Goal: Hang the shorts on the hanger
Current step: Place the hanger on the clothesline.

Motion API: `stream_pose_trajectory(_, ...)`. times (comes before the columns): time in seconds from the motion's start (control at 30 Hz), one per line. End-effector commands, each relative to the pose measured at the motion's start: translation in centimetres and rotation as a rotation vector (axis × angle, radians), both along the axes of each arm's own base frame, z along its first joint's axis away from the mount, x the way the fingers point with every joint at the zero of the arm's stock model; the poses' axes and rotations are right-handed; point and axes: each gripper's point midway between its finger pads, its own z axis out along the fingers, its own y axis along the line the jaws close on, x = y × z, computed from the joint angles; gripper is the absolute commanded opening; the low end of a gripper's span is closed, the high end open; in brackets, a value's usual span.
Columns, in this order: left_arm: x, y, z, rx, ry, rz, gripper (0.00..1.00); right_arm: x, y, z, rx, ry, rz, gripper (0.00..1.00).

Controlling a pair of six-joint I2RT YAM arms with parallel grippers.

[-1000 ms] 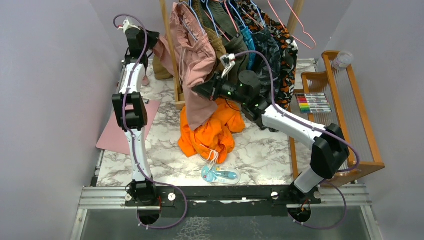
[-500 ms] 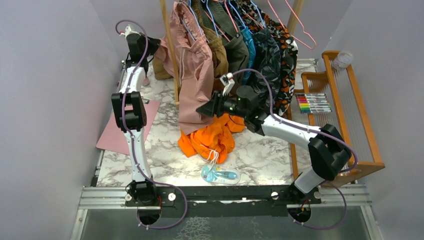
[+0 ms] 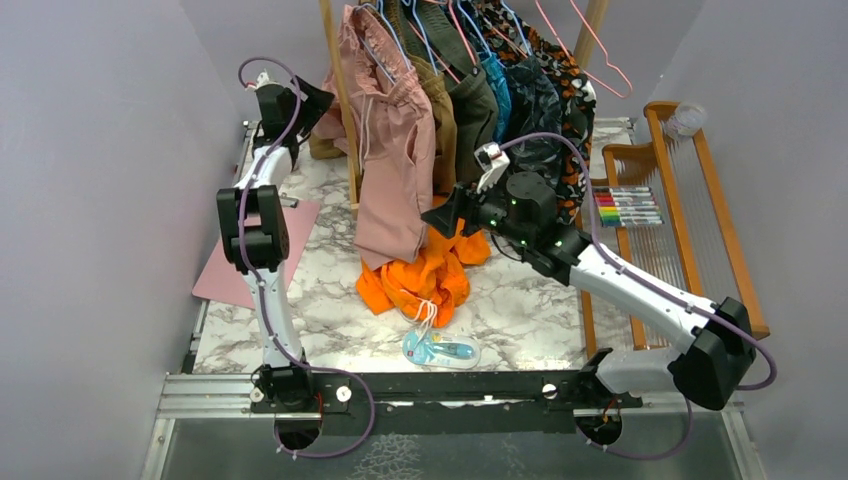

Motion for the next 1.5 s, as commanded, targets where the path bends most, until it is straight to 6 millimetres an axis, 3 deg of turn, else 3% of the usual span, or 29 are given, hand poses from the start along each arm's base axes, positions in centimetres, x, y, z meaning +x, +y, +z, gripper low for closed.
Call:
stream_pose_trajectory(0.0, -2.6, -0.5, 8.8, 0.054, -0.165, -0.006, 0.98, 0.5, -2.1, 0.2, -0.073, -0.024, -0.092, 0.65)
stream_pose_trajectory(0.07, -3.9, -0.1, 10.1, 0.073, -0.167, 0.019, 0.99, 0.9, -2.8, 1.7, -0.079, -0.062, -0.127, 0.66)
stream_pose_trajectory(0.2, -7.0, 0.3, 12.1, 0.091, -0.162, 0.072, 0.99, 2.6, -3.7, 6.9, -0.074, -0.198, -0.205, 0.65)
stream_pose_trajectory(0.37, -13.1, 0.7, 14.5, 0.152, -0.158, 0.147, 0.99, 5.3, -3.6, 13.6, -0.038, -0.328, -0.291, 0.65)
stream_pose_trajectory(0.53, -19.7, 0.0, 12.9, 0.275, -0.119, 0.181, 0.99, 9.0, -2.4, 16.7, -0.082, -0.409, -0.355, 0.65)
stream_pose_trajectory(0.6, -21.8, -0.8, 11.1, 0.335, -0.072, 0.169, 0.99, 10.6, -2.0, 17.6, -0.094, -0.434, -0.377, 0.65)
stream_pose_trajectory(0.73, -25.6, -4.4, 7.1, 0.398, -0.014, 0.065, 0.99, 12.7, -0.4, 19.0, -0.094, -0.482, -0.363, 0.65)
stream_pose_trajectory(0.9, -30.4, -7.8, 3.0, 0.378, 0.047, -0.093, 0.99, 13.8, 1.0, 20.6, -0.098, -0.531, -0.34, 0.63)
stream_pose_trajectory(1.13, -34.5, -9.2, 1.1, 0.44, 0.087, -0.206, 0.99, 15.7, 1.3, 19.7, -0.165, -0.548, -0.374, 0.6)
stream_pose_trajectory(1.33, -36.8, -8.7, -2.0, 0.458, 0.146, -0.211, 0.99, 15.7, 2.1, 18.5, -0.183, -0.546, -0.334, 0.54)
stream_pose_trajectory(1.47, -37.7, -8.9, -2.1, 0.466, 0.146, -0.235, 0.99, 16.0, 2.7, 17.5, -0.193, -0.528, -0.315, 0.52)
